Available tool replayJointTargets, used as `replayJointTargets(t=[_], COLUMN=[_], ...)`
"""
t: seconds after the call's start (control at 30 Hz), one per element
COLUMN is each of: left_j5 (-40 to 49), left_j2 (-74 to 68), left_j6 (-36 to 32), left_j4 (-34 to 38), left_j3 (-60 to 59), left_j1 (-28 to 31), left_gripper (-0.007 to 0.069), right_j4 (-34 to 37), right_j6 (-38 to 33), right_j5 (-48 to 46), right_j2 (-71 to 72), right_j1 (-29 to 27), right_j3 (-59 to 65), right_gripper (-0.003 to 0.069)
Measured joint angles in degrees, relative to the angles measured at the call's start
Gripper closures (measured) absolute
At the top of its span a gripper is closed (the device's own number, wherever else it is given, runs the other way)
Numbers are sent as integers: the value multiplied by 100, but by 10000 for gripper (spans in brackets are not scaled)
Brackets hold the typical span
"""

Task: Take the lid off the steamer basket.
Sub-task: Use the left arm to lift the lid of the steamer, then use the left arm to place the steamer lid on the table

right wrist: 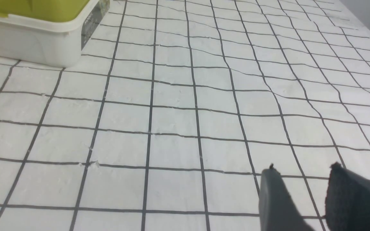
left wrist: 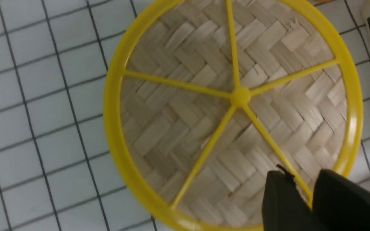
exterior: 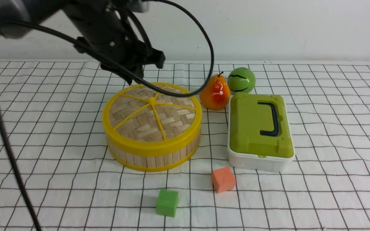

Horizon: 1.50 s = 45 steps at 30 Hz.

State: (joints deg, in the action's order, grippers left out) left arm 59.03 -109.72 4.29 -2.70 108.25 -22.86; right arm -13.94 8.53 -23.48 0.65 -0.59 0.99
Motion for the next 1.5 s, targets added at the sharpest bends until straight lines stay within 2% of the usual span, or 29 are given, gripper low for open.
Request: replayJointTargets(t=[0.17,0.33,0.47,0.6,0.63,0.73,0.83,1.07,1.2,1.37,1.4,1.5], left_j5=[-471,-919,-1094,-1107,-1107,-1065,-1061,-821,-760,-246,54,228], left_j2=[-548,-844,-973,-1052,-1052,-1129,-1129,-801,234,1137,1298,1342], left_j6=[241,592,804,848,848,859,859,859,910,995,1008,1083], left_j4=[-170,-234,-251,-251,-251,-251,-257,-415,-861,-1306,-1352,-1325], left_j3=[0,0,0,4,4,4,11,155,289,375,304,-14], left_j1=[3,3,3,3,3,3,3,3,101,660,985,1467], left_gripper=[286,256,286,381,381,489,515,515,515,515,515,515], right_j4=[0,0,0,0,0,0,0,0,0,0,0,0], right_j6=[0,0,0,0,0,0,0,0,0,0,0,0], right_j5=[0,0,0,0,0,0,0,0,0,0,0,0], right_j2=[0,0,0,0,0,0,0,0,0,0,0,0], right_j1=[0,0,0,0,0,0,0,0,0,0,0,0], right_j3=[0,0,0,0,0,0,0,0,0,0,0,0], right_gripper=[419,419,419,419,419,419,419,419,419,419,419,419])
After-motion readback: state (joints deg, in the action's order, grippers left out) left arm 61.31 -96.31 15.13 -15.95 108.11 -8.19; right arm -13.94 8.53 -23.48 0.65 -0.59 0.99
